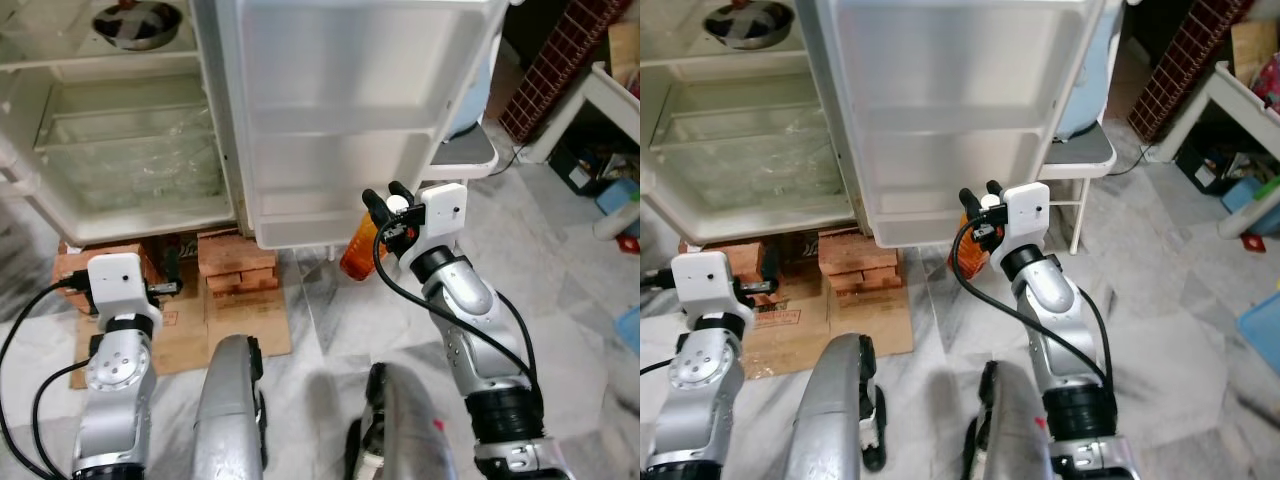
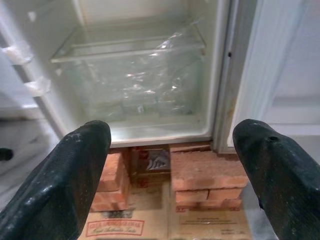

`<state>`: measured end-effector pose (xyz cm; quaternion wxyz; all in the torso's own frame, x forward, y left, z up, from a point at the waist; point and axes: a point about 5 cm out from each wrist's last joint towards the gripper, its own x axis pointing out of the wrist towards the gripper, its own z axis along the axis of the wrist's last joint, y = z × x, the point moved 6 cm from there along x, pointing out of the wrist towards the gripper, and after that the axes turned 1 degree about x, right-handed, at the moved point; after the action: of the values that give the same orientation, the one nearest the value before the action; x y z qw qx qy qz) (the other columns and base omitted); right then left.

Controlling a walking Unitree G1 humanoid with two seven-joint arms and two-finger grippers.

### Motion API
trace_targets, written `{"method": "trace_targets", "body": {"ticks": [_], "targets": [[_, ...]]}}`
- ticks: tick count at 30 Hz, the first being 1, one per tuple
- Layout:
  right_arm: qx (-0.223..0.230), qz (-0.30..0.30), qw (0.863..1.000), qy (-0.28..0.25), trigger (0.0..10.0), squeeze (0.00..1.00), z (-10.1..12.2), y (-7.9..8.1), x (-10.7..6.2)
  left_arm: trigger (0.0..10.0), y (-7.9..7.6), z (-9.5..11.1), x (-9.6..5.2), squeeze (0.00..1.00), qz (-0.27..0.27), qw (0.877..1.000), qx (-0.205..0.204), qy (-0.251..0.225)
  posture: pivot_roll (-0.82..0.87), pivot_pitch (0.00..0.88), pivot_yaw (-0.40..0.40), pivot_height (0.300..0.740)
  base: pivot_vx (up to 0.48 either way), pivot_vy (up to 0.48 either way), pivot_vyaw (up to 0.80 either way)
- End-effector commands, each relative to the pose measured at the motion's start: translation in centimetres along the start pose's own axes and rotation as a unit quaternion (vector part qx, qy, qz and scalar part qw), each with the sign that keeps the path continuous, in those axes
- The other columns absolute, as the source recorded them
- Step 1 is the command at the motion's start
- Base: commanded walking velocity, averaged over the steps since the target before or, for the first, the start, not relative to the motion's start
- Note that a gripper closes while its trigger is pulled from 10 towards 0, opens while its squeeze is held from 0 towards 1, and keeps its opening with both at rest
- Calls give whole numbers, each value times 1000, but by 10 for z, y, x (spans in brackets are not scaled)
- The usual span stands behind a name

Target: Restocking fridge

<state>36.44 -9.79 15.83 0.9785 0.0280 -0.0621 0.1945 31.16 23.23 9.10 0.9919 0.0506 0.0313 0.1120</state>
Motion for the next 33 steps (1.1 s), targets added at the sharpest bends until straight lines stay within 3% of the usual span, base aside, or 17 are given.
{"method": "trace_targets", "body": {"ticks": [1,26,33], "targets": [[-7,5,999,-32,10000,0,19,1,4,10000,1,0,-1,0,1,1000,0,-2,68,176,-51,606,311,0,0],[-28,20,999,-30,10000,0,20,7,10,10000,-2,1,2,0,2,1000,-11,-3,58,188,-53,606,377,0,0],[-32,60,998,-8,10000,0,7,24,9,10000,-2,0,2,0,1,1000,-10,-2,58,186,-52,606,410,0,0]]}}
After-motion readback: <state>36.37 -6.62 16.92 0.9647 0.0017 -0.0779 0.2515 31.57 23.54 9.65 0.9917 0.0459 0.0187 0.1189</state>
